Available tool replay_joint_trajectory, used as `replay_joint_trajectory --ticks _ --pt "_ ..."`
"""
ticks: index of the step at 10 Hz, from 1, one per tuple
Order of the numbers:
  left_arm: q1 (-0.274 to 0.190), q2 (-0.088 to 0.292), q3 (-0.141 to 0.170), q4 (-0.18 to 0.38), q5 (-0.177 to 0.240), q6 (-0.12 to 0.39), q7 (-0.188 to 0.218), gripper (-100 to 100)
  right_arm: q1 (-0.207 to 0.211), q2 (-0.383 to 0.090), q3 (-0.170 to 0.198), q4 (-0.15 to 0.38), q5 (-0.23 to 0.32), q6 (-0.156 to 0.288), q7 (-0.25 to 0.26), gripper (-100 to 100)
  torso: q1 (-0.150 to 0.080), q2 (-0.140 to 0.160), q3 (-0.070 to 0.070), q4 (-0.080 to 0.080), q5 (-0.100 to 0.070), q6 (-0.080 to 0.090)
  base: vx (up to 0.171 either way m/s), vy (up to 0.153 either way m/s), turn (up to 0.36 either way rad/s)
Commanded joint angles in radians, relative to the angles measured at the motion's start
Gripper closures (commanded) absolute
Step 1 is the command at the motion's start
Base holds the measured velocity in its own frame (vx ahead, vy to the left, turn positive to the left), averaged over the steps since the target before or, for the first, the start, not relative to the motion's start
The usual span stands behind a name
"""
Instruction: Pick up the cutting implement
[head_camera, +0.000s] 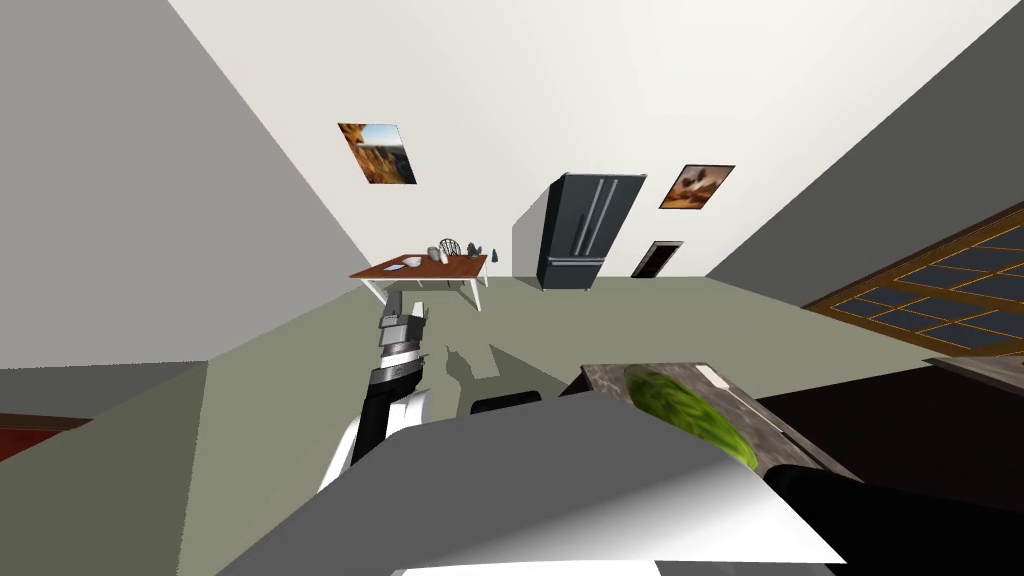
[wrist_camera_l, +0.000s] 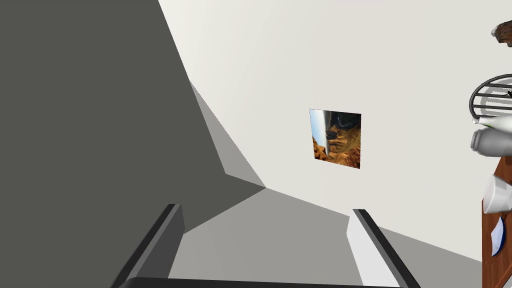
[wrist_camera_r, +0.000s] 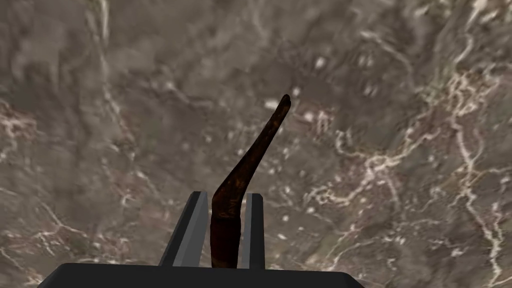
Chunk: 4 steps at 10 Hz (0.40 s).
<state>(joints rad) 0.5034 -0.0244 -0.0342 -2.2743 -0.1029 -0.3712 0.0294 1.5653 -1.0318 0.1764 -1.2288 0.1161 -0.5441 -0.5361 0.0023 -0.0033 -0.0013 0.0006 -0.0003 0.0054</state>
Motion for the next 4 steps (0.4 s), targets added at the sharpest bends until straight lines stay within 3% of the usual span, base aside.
replay_joint_trajectory --ticks 1,2,3,4 --pt "0.000 0.000 0.000 0.000 0.000 0.000 0.000 0 0.034 -0.019 -0.020 -0.020 -0.009 -0.005 -0.009 100 0.000 0.000 0.000 0.000 0.000 0.000 -0.006 0.007 0.020" --pt "0.000 0.000 0.000 0.000 0.000 0.000 0.000 0 0.054 -0.031 -0.031 -0.028 -0.013 -0.011 -0.014 100 0.000 0.000 0.000 0.000 0.000 -0.001 -0.010 0.007 0.017" --pt "0.000 0.000 0.000 0.000 0.000 0.000 0.000 0 0.047 -0.027 -0.027 -0.027 -0.013 -0.007 -0.013 100 0.001 0.000 0.000 0.000 0.000 -0.001 0.000 0.000 0.000" --pt "0.000 0.000 0.000 0.000 0.000 0.000 0.000 0 0.050 -0.028 -0.029 -0.028 -0.014 -0.008 -0.014 0 0.000 0.000 0.000 0.000 -0.001 -0.001 0.000 0.000 0.000"
